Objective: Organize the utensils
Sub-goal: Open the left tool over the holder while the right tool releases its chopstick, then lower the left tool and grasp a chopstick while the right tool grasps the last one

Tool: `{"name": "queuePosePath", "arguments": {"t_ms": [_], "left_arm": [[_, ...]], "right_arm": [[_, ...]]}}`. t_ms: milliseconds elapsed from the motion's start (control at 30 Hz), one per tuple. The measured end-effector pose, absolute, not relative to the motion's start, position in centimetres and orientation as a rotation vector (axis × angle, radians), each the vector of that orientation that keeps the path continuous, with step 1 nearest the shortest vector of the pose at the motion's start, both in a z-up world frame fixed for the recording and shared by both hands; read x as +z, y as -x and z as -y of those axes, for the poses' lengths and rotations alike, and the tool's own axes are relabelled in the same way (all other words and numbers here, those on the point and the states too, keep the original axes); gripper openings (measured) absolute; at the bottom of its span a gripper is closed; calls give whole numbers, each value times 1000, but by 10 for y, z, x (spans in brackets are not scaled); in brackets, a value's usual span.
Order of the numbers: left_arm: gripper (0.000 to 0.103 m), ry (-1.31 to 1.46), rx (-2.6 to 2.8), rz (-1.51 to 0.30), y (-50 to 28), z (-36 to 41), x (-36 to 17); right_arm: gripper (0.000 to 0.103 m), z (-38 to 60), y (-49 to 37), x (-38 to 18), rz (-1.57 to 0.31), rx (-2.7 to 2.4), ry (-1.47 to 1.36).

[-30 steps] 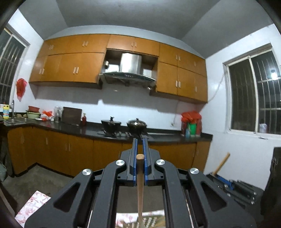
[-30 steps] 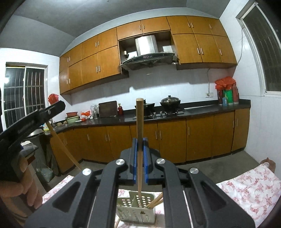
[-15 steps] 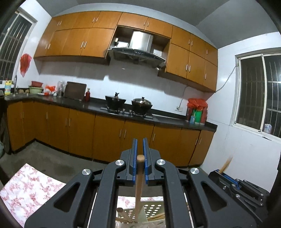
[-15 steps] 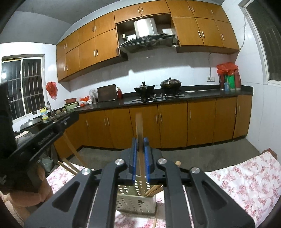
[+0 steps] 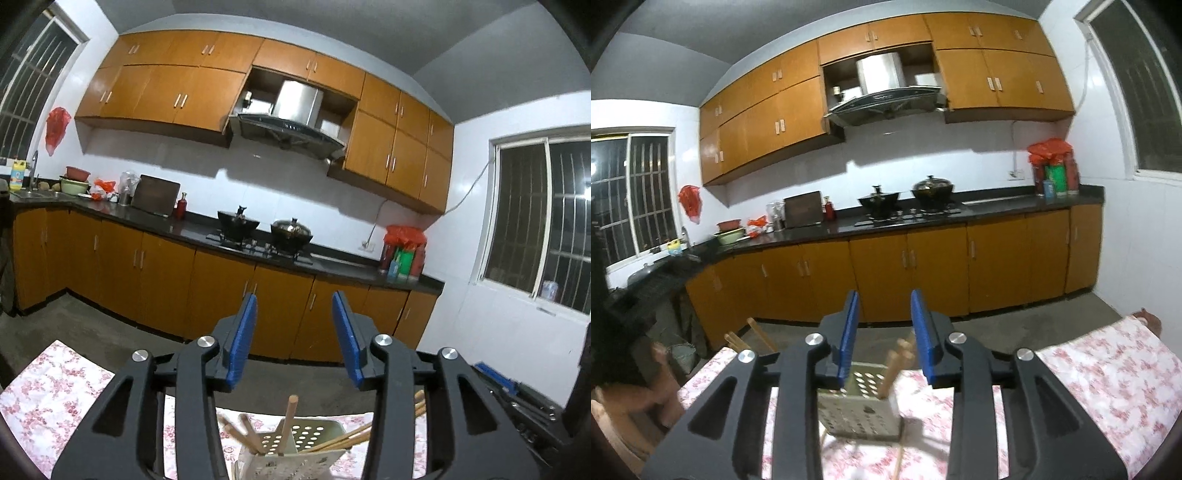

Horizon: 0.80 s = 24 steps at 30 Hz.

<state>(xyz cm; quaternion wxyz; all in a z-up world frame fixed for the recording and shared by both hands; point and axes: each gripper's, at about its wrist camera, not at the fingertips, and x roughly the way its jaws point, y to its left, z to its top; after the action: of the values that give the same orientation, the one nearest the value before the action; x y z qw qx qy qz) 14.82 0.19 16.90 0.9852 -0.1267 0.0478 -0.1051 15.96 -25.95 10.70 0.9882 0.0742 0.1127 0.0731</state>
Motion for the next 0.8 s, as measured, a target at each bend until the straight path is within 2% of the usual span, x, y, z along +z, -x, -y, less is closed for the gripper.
{"name": "queuePosePath", "arguments": {"t_ms": [100, 233, 400, 533, 800], "left_arm": [[48, 238, -175, -111, -124, -19, 167], [50, 190, -93, -193, -105, -37, 135], [50, 120, -18, -423, -105, -47, 62], [49, 110, -34, -598, -106, -40, 10], [48, 87, -96, -751, -100, -15, -39]], "right_arm": [[31, 278, -150, 89, -276, 91, -162], [31, 292, -154, 37, -445, 35, -160], [30, 281, -159, -43, -689, 68, -153], [22, 255, -146, -87, -810, 156, -140], [20, 216, -136, -126, -911, 212, -72]]}}
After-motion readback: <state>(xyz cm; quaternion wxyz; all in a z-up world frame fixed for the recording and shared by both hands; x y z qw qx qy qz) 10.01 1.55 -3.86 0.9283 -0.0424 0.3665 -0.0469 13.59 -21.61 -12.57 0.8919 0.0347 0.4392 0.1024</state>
